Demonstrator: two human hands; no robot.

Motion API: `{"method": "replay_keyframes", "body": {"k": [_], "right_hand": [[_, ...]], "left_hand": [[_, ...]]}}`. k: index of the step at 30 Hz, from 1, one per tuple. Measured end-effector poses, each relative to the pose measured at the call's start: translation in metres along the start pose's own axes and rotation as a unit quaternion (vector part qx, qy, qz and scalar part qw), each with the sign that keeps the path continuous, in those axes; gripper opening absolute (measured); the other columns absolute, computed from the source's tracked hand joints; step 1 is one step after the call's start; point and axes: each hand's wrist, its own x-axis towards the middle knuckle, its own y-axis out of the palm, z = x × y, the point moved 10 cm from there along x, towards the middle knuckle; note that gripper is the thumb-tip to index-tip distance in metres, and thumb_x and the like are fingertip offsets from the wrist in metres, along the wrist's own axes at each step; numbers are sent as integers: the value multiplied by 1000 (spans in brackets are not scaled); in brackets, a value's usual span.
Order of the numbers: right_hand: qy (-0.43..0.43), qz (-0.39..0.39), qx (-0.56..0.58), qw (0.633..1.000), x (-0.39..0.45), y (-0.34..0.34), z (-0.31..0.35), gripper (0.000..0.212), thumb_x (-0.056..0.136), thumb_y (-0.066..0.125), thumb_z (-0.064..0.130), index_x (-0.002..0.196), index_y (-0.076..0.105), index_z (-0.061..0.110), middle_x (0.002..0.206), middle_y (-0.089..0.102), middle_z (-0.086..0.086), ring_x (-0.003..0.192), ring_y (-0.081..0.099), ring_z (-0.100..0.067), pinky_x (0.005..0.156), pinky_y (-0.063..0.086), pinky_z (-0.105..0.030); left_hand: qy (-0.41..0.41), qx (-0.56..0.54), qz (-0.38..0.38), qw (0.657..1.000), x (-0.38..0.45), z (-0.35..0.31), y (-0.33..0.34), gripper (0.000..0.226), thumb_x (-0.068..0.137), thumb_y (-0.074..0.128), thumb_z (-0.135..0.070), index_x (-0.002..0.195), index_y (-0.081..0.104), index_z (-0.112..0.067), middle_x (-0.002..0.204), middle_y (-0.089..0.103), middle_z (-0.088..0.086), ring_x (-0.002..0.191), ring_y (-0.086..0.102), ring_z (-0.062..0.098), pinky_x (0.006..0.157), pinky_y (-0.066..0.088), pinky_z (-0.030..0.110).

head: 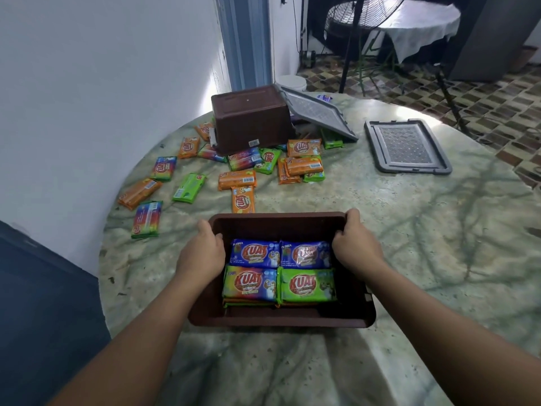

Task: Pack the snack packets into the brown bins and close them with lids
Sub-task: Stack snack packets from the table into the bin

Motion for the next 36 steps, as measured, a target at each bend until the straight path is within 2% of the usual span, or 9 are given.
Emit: {"method": "replay_keyframes", "body": {"k": [9, 13, 17, 20, 25, 28, 30, 33, 36], "right_hand": [[-41, 29, -15, 999, 16, 23, 47, 11, 98, 47, 13, 105, 40, 16, 79, 51, -2, 69, 51, -25, 64, 39, -38], [-76, 48, -22, 996, 16, 52, 87, 13, 96, 48, 11, 104, 39, 16, 78, 52, -3, 67, 50, -24, 58, 38, -37], [-102, 74, -31, 992, 9, 84, 123, 16, 95, 48, 12, 105, 37, 17, 76, 51, -2, 73, 53, -31, 65, 42, -39], [-118, 87, -23, 989, 3, 102, 147, 16, 95, 49, 12, 105, 39, 18, 80, 52, -1, 78, 56, -31, 66, 43, -39], [-125, 103, -32, 986, 0, 119, 159, 20, 95, 49, 12, 111, 38, 15, 78, 49, -1, 78, 52, -30, 68, 40, -38], [-135, 125, -17, 983, 3, 121, 165, 24, 94, 50, 30, 111, 43, 14, 95, 55, -7, 88, 55, -31, 76, 44, -40], [-168, 126, -17, 978, 8, 118, 176, 33, 94, 35, 45, 104, 47, 16, 107, 56, -13, 99, 54, -33, 84, 45, -45], [-192, 142, -11, 971, 19, 121, 199, 33, 97, 24, 40, 95, 44, 13, 107, 56, -17, 100, 53, -39, 81, 43, -47], [-167, 150, -46, 973, 39, 120, 221, 46, 98, 33, 53, 112, 55, 14, 109, 58, -11, 102, 56, -34, 80, 42, -41]], "left_hand": [[-49, -8, -10, 999, -6, 42, -17, 16, 106, 42, -26, 104, 34, -12, 78, 54, 7, 69, 52, 29, 61, 40, 38], [-78, -15, -28, 996, -9, 82, -36, 17, 106, 41, -25, 103, 34, -10, 80, 58, 11, 66, 53, 27, 60, 39, 38], [-112, -21, -38, 993, -16, 123, -55, 17, 106, 41, -24, 108, 35, -8, 90, 64, 20, 78, 62, 37, 70, 51, 46], [-142, -14, -42, 989, -24, 147, -65, 20, 107, 40, -23, 113, 36, -5, 91, 62, 18, 84, 62, 38, 72, 51, 46], [-175, -18, -43, 984, -30, 163, -72, 25, 107, 41, -22, 122, 36, -2, 87, 52, 10, 77, 51, 26, 67, 40, 40], [-180, -17, -41, 983, -31, 164, -72, 32, 105, 47, -24, 127, 38, -2, 115, 57, 21, 93, 54, 30, 75, 44, 42], [-181, 22, -49, 982, -30, 163, -75, 48, 102, 52, -32, 136, 36, -3, 134, 45, 23, 118, 47, 35, 90, 44, 44], [-145, 26, -129, 981, -25, 146, -100, 67, 95, 58, -43, 146, 32, -8, 139, 37, 21, 126, 35, 37, 101, 38, 48], [-92, 15, -147, 985, 5, 126, -119, 54, 98, 52, -50, 136, 47, -12, 132, 48, 17, 122, 42, 35, 99, 41, 48]]}}
